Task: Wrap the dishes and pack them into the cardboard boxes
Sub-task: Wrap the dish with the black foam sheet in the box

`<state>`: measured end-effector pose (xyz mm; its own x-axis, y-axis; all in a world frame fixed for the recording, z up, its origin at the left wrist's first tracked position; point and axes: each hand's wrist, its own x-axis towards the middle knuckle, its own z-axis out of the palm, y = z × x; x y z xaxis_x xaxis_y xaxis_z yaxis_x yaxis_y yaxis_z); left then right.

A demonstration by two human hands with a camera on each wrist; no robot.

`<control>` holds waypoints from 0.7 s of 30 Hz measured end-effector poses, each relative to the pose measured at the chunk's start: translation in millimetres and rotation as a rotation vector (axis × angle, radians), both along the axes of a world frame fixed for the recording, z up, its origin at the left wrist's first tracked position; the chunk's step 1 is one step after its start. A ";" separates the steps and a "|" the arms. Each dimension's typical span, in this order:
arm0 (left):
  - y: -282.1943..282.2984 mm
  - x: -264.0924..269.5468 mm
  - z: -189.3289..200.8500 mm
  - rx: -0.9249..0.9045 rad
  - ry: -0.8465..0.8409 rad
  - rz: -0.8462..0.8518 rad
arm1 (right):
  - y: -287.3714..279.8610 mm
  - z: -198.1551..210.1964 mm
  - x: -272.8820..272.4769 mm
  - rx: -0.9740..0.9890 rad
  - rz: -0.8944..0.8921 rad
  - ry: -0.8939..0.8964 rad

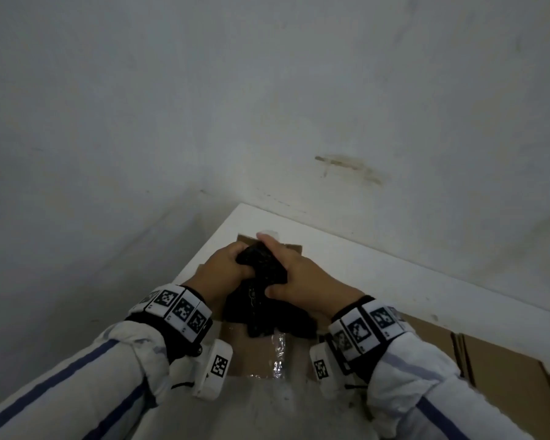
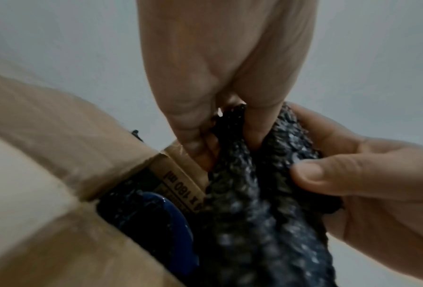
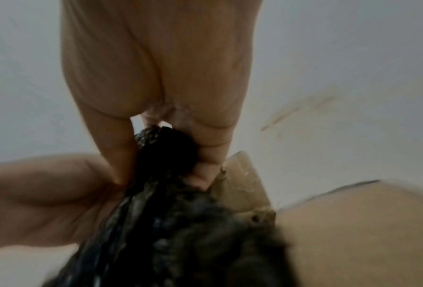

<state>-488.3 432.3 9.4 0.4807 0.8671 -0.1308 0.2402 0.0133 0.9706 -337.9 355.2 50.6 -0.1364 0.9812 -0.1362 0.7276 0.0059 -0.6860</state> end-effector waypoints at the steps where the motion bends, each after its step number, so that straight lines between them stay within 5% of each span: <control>1: 3.9 -3.2 -2.4 0.024 0.016 0.026 | 5.7 -5.1 -8.8 0.044 -0.005 -0.051; 9: 35.3 -21.1 -26.6 0.143 0.398 -0.016 | 46.8 -34.3 -29.3 0.120 -0.192 -0.286; 14: 40.9 -22.1 -31.7 0.156 0.496 -0.224 | 59.5 -43.2 -38.8 -0.065 0.034 -0.456; 21: 44.5 -25.8 -25.0 0.155 0.525 -0.283 | 75.6 -42.6 -51.7 -0.388 0.198 -0.681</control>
<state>-514.1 476.9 -15.6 0.6004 0.7432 -0.2953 0.6601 -0.2521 0.7076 -389.6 430.8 8.0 -0.0669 0.8131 -0.5782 0.9969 0.0306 -0.0723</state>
